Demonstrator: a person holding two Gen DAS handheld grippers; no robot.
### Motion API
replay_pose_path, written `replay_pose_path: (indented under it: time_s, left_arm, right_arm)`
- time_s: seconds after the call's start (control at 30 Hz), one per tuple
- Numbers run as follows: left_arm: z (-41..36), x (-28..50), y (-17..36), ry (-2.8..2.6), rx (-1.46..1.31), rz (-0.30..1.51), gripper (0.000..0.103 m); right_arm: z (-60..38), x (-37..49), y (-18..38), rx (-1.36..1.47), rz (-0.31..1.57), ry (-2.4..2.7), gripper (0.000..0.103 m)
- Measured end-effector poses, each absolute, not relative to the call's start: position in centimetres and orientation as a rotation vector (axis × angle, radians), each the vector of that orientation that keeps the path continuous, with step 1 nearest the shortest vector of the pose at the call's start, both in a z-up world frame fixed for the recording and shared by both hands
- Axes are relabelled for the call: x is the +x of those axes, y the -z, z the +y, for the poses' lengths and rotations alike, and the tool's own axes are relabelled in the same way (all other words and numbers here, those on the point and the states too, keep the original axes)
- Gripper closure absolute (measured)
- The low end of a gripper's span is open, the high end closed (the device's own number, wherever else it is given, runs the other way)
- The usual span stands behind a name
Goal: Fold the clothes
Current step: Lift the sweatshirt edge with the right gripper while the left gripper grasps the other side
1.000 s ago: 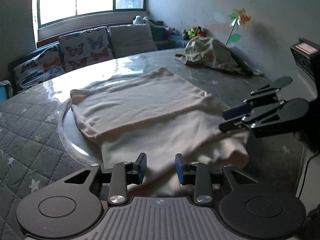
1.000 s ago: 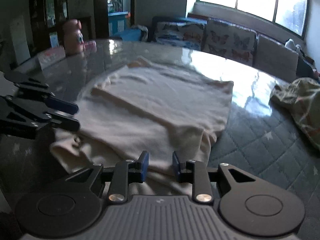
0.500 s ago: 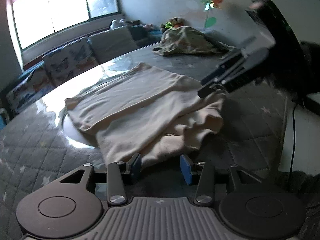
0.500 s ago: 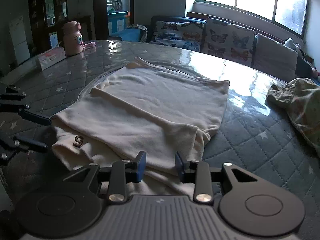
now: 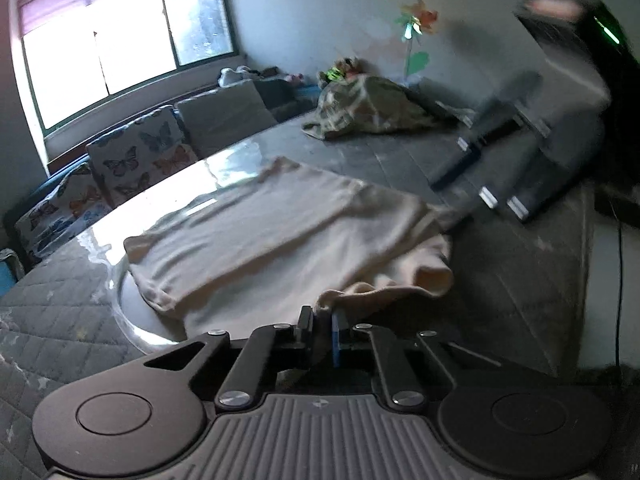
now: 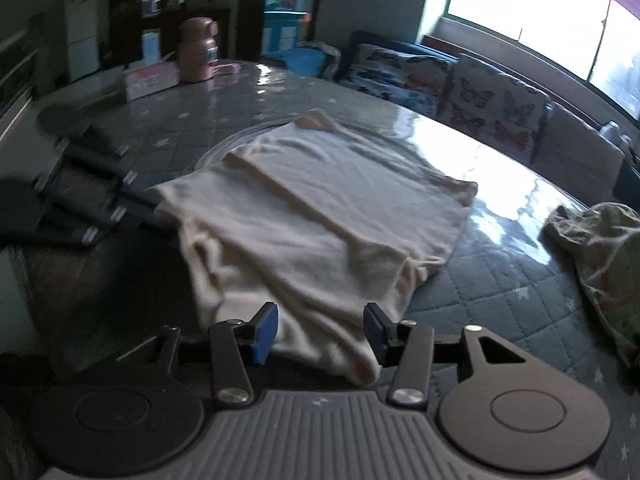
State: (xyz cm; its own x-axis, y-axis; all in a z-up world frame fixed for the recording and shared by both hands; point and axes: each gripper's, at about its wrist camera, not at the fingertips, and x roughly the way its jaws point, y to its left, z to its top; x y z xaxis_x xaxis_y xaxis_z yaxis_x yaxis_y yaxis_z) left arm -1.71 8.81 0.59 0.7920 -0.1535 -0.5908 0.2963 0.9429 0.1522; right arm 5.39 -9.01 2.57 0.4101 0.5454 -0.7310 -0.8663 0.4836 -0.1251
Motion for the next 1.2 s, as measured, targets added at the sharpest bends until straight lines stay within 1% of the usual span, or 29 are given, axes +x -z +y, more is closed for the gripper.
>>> replay_pose_path:
  time_s: [0.23, 0.33, 0.4, 0.43, 0.5, 0.53, 0.57, 0.6, 0.63, 0.67, 0.7, 0.77, 0.93, 0.97, 1.0, 1.03, 1.07, 1.1, 1.17, 1.2]
  left_arm:
    - [11.2, 2.1, -2.1, 0.207, 0.111, 0.622, 0.095]
    - [11.6, 2.7, -2.2, 0.215, 0.094, 0.628, 0.095]
    - [11.6, 2.5, -2.0, 0.221, 0.092, 0.633, 0.094]
    - [11.7, 2.4, -2.0, 0.221, 0.089, 0.637, 0.091]
    - [11.9, 1.8, -1.9, 0.22, 0.086, 0.639, 0.089]
    - [12.0, 1.4, -1.9, 0.22, 0.086, 0.637, 0.086]
    - [12.0, 0.9, -1.9, 0.219, 0.091, 0.635, 0.078]
    - [12.1, 0.3, -2.0, 0.221, 0.1, 0.631, 0.069]
    - [12.2, -0.2, -2.0, 0.222, 0.111, 0.627, 0.065]
    - [12.1, -0.8, -2.0, 0.223, 0.125, 0.623, 0.059]
    - [12.0, -1.3, -1.9, 0.228, 0.14, 0.622, 0.055]
    - [11.7, -1.9, -1.5, 0.233, 0.172, 0.629, 0.051]
    - [10.6, -2.3, 0.2, 0.209, 0.271, 0.638, 0.049]
    - [10.6, -2.1, 0.5, 0.205, 0.277, 0.639, 0.05]
    - [10.7, -2.0, 0.8, 0.197, 0.286, 0.642, 0.055]
    - [10.7, -1.8, 1.1, 0.183, 0.299, 0.646, 0.063]
    - [10.8, -1.6, 1.3, 0.173, 0.305, 0.65, 0.079]
    - [11.0, -1.6, 1.4, 0.168, 0.299, 0.655, 0.089]
    - [11.4, -1.6, 1.1, 0.161, 0.277, 0.652, 0.096]
    - [11.5, -1.9, 0.8, 0.158, 0.272, 0.642, 0.097]
  right_arm:
    - [-7.5, 4.3, -1.0, -0.639, 0.634, -0.995, 0.045]
    - [-6.7, 4.6, -0.8, -0.625, 0.596, -0.994, 0.045]
    - [-6.2, 5.2, -0.6, -0.61, 0.596, -0.993, 0.052]
    - [-6.0, 5.5, -0.5, -0.601, 0.604, -0.997, 0.055]
    - [-5.8, 6.3, -0.4, -0.575, 0.637, -0.998, 0.073]
    - [-5.9, 6.6, -0.4, -0.558, 0.651, -0.997, 0.077]
    - [-5.9, 6.9, -0.5, -0.543, 0.659, -0.994, 0.081]
    - [-6.0, 7.2, -0.6, -0.528, 0.667, -0.991, 0.083]
    - [-6.2, 7.4, -0.8, -0.513, 0.669, -0.991, 0.084]
    - [-6.3, 7.5, -1.0, -0.496, 0.672, -0.988, 0.086]
    - [-6.5, 7.7, -1.2, -0.479, 0.675, -0.986, 0.088]
    - [-6.6, 8.0, -1.6, -0.446, 0.678, -0.979, 0.088]
    - [-6.5, 8.2, -2.0, -0.406, 0.668, -0.966, 0.091]
    - [-6.5, 8.1, -2.1, -0.403, 0.664, -0.964, 0.091]
    - [-6.5, 8.0, -2.2, -0.398, 0.659, -0.962, 0.092]
    - [-6.6, 7.9, -2.2, -0.394, 0.654, -0.961, 0.092]
    - [-6.6, 7.7, -2.4, -0.392, 0.649, -0.959, 0.093]
    - [-6.7, 7.5, -2.5, -0.39, 0.643, -0.957, 0.093]
    - [-6.9, 7.2, -2.7, -0.383, 0.63, -0.96, 0.094]
    - [-6.9, 7.0, -2.8, -0.379, 0.624, -0.963, 0.094]
